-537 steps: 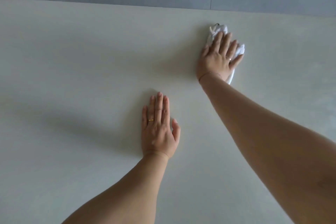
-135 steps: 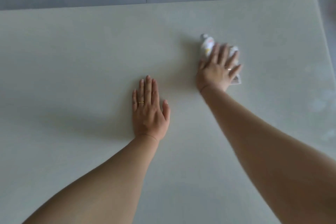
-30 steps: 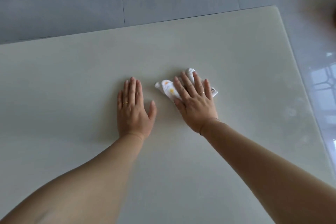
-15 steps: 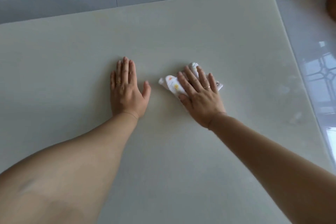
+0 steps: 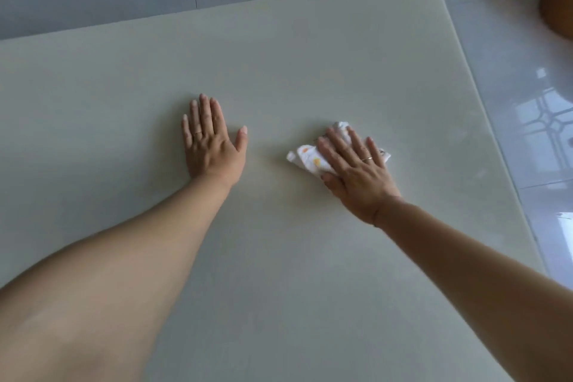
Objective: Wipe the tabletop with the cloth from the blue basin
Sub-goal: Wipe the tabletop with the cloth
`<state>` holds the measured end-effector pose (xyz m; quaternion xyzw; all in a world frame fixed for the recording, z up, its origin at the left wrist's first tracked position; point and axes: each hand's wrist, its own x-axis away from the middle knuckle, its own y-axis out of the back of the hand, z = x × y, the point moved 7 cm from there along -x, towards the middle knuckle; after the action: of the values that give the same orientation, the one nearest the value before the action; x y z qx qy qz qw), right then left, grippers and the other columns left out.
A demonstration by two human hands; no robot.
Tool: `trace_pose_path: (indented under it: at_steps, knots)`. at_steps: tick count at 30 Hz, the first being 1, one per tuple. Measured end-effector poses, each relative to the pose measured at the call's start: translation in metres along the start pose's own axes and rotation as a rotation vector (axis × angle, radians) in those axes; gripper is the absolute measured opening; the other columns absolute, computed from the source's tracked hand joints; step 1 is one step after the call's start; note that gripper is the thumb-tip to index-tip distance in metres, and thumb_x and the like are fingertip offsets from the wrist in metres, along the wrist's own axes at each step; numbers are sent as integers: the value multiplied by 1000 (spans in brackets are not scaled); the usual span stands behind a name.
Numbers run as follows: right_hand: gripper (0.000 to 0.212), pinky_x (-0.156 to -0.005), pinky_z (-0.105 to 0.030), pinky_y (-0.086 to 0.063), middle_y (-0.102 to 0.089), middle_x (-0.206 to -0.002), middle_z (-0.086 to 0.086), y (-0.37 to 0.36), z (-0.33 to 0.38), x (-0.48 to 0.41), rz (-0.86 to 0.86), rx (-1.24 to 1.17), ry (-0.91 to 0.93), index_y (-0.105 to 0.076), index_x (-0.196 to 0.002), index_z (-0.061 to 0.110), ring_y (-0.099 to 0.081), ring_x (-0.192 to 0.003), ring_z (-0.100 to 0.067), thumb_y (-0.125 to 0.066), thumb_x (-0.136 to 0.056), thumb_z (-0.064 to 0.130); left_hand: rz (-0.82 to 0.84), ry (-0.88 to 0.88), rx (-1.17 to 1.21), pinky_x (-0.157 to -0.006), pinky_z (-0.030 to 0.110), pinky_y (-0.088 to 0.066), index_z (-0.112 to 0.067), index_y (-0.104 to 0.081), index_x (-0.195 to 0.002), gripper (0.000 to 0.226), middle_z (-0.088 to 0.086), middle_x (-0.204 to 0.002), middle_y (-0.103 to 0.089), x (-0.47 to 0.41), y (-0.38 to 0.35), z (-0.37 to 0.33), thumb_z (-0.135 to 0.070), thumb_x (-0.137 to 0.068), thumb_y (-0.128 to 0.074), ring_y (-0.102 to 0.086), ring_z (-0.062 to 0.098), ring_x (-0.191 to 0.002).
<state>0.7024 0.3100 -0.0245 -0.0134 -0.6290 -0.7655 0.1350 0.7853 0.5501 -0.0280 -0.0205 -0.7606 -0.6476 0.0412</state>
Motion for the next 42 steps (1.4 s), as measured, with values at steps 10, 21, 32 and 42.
trace_pose_path:
  at_steps: [10, 21, 32, 42]
  knots:
    - [57, -115, -44, 10, -7, -159, 3, -14, 25, 47, 6, -68, -213, -13, -150, 29, 6, -146, -25, -25, -97, 46, 80, -119, 48, -114, 45, -20, -1, -34, -144, 68, 15, -153, -30, 186, -21, -73, -45, -93, -30, -29, 31, -141]
    - [56, -114, -40, 16, -1, -159, 6, -19, 14, 80, -44, -110, -395, -12, -150, 30, 12, -145, -20, -25, -97, 44, 84, -92, 51, -115, 45, -20, -3, -31, -146, 70, 12, -156, -26, 188, -29, -71, -44, -90, -35, -23, 26, -144]
    - [56, -116, -46, 7, -3, -160, 2, -18, -16, 108, -72, -141, -590, -14, -150, 28, 7, -146, -24, -28, -98, 44, 39, -103, 73, -117, 43, -15, -4, -31, -147, 71, 12, -156, -26, 189, -28, -71, -44, -88, -36, -24, 28, -144]
    - [57, -117, -41, 6, -5, -159, 6, -16, -41, 144, 6, -62, -344, -12, -149, 31, 7, -146, -18, -16, -95, 51, -11, -111, 79, -117, 47, -21, -4, -33, -146, 70, 14, -155, -28, 189, -23, -72, -41, -87, -37, -25, 31, -143]
